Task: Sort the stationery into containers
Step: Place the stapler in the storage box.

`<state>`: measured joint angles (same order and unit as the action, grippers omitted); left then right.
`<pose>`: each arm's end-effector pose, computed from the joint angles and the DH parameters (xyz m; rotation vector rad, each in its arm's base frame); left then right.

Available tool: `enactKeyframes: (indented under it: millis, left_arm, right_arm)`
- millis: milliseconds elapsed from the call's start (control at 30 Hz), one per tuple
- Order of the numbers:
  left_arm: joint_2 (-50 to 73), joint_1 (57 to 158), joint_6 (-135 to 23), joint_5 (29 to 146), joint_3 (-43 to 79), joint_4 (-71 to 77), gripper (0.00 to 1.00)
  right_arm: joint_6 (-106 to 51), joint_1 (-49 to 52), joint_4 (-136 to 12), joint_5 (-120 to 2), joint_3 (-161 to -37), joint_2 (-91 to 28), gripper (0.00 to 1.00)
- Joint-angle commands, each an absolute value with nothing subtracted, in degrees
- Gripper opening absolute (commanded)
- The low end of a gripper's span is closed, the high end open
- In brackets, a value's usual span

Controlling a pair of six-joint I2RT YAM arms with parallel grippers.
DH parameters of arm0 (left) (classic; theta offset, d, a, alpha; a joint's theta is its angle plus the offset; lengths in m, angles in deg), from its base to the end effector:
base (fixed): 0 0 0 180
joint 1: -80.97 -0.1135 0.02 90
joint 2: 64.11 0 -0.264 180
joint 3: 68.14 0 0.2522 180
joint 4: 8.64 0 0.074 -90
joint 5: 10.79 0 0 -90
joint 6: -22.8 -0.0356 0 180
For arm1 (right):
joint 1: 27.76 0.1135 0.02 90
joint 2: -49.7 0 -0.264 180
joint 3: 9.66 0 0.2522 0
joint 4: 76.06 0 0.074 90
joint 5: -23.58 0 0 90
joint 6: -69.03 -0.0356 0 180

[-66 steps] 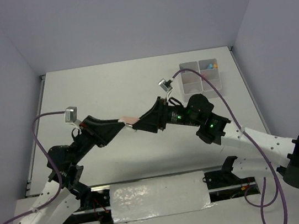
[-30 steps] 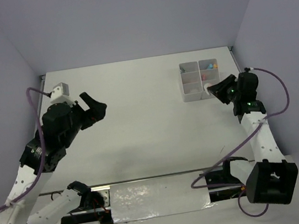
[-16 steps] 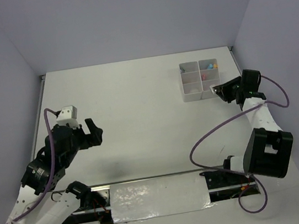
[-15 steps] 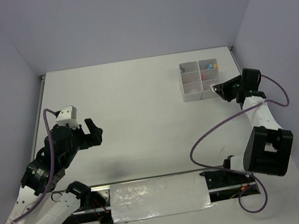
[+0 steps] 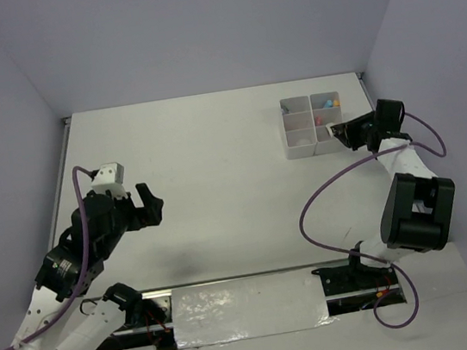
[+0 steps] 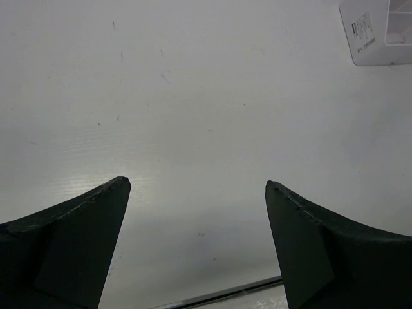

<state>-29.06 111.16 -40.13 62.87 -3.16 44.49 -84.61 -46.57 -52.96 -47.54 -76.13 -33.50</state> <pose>0.1104 -0.0526 0.3483 -0.1327 1.9728 -0.3739 0.3000 -0.0900 0.2341 1.4032 1.8774 0.7763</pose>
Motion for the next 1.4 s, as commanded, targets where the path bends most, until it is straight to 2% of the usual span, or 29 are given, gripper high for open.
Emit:
enactKeyframes:
  millis: [0,567,633,1000,1067,1100,1133,1367]
  left_arm:
    - [-29.74,111.29,-41.79,64.53,-3.31,41.60,0.99]
    - [-30.19,111.29,-41.18,62.42,-3.05,42.47,0.99]
    - [-30.27,111.29,-41.09,61.99,-2.88,42.73,0.99]
    - [-31.15,111.29,-41.18,61.63,-2.88,42.65,0.99]
    - [-31.33,111.20,-41.18,61.63,-2.96,42.56,0.99]
    - [-31.42,111.20,-41.27,61.72,-3.05,42.56,0.99]
    - [-31.50,111.29,-41.27,61.63,-3.05,42.56,0.99]
    - [-31.42,111.29,-41.27,61.81,-3.05,42.56,0.99]
  right_arm:
    - [-86.19,-46.92,-57.72,-47.69,-76.51,-32.75,0.00]
    - [-85.75,-47.10,-58.08,-48.75,-74.31,-33.09,0.01]
    - [-85.92,-47.36,-58.08,-48.49,-74.40,-33.97,0.06]
    - [-85.49,-47.54,-58.61,-47.17,-73.70,-35.91,0.15]
    - [-85.49,-47.53,-58.87,-46.82,-73.87,-36.26,0.19]
    - [-85.49,-47.62,-58.70,-46.38,-74.05,-36.61,0.26]
    - [-85.40,-47.62,-58.52,-46.29,-74.22,-36.79,0.28]
    - [-84.78,-47.54,-56.77,-45.76,-75.72,-37.75,0.36]
